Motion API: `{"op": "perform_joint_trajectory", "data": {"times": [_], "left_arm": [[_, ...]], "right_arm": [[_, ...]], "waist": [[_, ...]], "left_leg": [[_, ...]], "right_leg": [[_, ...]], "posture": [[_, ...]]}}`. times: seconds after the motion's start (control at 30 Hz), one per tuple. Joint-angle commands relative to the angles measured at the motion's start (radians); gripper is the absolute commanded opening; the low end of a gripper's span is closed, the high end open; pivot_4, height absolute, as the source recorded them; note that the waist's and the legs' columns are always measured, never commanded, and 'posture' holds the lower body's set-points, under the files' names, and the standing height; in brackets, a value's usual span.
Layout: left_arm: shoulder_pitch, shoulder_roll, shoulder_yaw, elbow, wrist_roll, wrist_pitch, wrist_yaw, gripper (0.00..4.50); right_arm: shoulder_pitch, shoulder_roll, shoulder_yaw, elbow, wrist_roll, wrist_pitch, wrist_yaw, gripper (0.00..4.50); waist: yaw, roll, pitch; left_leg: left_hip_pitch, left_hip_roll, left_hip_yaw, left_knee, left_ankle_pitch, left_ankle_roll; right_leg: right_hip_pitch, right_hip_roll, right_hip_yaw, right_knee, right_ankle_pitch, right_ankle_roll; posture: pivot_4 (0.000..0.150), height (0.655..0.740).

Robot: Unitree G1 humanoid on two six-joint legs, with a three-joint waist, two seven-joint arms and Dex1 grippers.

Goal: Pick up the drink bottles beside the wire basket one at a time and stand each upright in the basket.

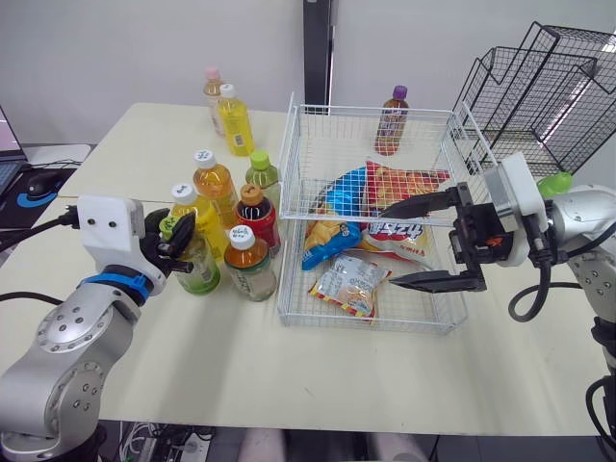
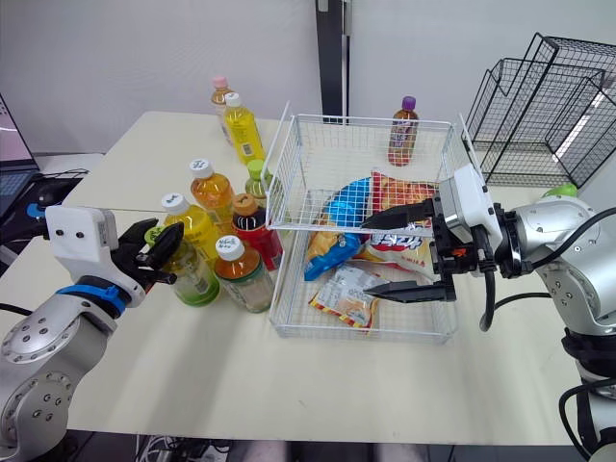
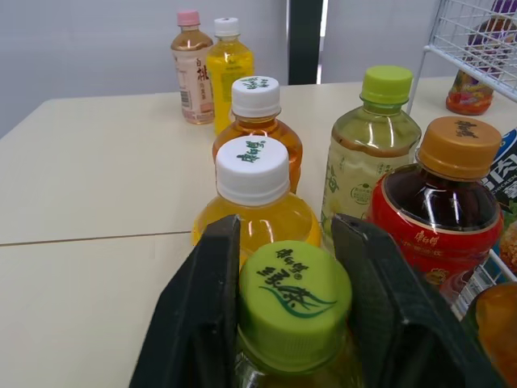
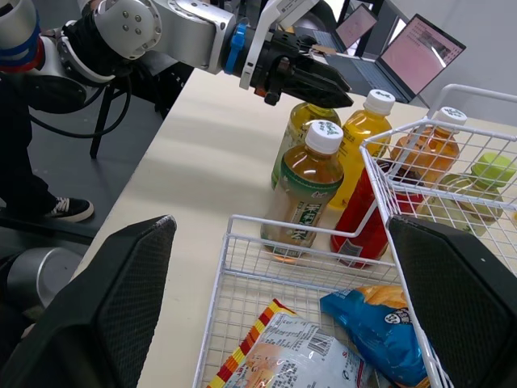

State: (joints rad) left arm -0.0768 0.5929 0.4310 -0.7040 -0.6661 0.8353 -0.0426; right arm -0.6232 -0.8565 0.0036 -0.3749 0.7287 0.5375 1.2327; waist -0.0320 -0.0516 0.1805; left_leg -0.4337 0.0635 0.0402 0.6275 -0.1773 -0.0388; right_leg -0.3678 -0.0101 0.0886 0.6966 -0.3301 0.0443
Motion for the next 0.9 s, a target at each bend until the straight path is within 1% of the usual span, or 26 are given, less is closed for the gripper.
{"op": "perform_joint_trajectory", "data": {"times": [0.03,0.13,0.3,0.67,0.73,0.83,0.9], "left_arm": [[0.011,0.002,0.033,-0.032,-0.005,0.0,-0.012,1.33],[0.047,0.006,0.087,-0.055,-0.039,0.012,-0.036,1.33],[0.106,0.046,0.186,-0.061,-0.11,0.018,-0.108,1.33],[0.07,0.144,0.216,-0.006,-0.157,0.018,-0.185,1.33],[0.068,0.177,0.245,0.009,-0.187,0.022,-0.225,1.33],[0.086,0.3,0.355,0.071,-0.27,0.061,-0.382,1.33],[0.061,0.391,0.418,0.13,-0.342,0.108,-0.46,1.33]], "right_arm": [[-0.002,-0.015,-0.047,-0.03,0.015,0.001,-0.004,4.5],[0.002,-0.013,-0.051,-0.032,0.014,0.001,-0.007,4.5],[0.004,-0.001,-0.049,-0.027,0.009,-0.006,-0.01,4.5],[0.002,0.012,-0.048,-0.025,0.003,-0.01,-0.019,4.5],[0.003,0.009,-0.054,-0.029,0.008,-0.005,-0.02,4.5],[0.009,-0.005,-0.069,-0.036,0.02,0.007,-0.022,4.5],[0.01,-0.01,-0.085,-0.036,0.025,0.013,-0.032,4.5]], "waist": [[0.0,0.0,0.0],[-0.002,0.0,0.0],[-0.003,0.0,0.0],[-0.002,0.0,0.001],[-0.002,0.0,0.001],[-0.004,-0.002,0.003],[-0.003,-0.002,0.004]], "left_leg": [[0.0,0.0,0.0,0.0,0.0,0.0],[0.0,0.0,0.0,0.0,0.0,0.0],[0.0,0.001,0.0,-0.001,0.0,0.0],[0.0,0.001,0.0,-0.001,0.0,0.0],[0.0,0.001,0.0,-0.001,0.0,0.0],[-0.001,0.001,0.0,-0.001,0.0,0.0],[-0.001,0.001,0.0,-0.001,0.0,0.0]], "right_leg": [[0.0,0.0,0.0,0.0,0.0,0.0],[0.0,0.0,0.0,0.0,0.0,0.0],[-0.001,0.0,0.0,0.0,0.0,0.0],[-0.001,0.0,0.0,-0.001,0.0,0.0],[-0.001,0.0,0.0,-0.001,0.0,0.0],[-0.002,0.0,0.0,-0.001,0.0,0.0],[-0.003,0.0,0.0,-0.001,-0.001,-0.001]], "posture": [[0.15,0.7268],[0.15,0.7268],[0.15,0.7268],[0.15,0.7268],[0.15,0.7268],[0.15,0.7268],[0.15,0.7268]]}}
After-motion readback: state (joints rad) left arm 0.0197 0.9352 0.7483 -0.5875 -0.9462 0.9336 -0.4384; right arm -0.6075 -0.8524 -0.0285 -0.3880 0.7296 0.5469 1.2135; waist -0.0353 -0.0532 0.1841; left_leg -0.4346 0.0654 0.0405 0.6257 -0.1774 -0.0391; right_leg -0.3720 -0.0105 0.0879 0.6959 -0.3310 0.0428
